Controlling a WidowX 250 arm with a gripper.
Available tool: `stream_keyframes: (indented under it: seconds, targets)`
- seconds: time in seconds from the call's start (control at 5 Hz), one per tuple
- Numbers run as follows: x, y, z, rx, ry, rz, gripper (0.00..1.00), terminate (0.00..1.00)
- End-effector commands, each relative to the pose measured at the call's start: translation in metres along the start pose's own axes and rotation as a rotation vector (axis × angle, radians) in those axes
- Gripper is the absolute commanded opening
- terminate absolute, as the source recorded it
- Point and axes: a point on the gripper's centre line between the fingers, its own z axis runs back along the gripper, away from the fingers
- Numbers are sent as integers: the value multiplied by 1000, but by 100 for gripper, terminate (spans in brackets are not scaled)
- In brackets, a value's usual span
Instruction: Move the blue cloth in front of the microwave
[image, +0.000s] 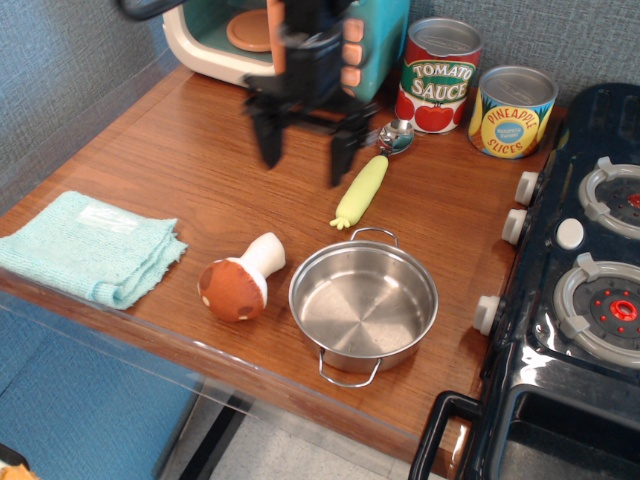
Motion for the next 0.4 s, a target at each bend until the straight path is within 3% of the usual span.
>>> stream_keyframes:
  seconds: [0.0, 0.2]
  targets:
    - [-38, 46, 4, 35, -25, -16, 100, 0]
    - [-64, 75, 1, 16, -34, -38, 100, 0]
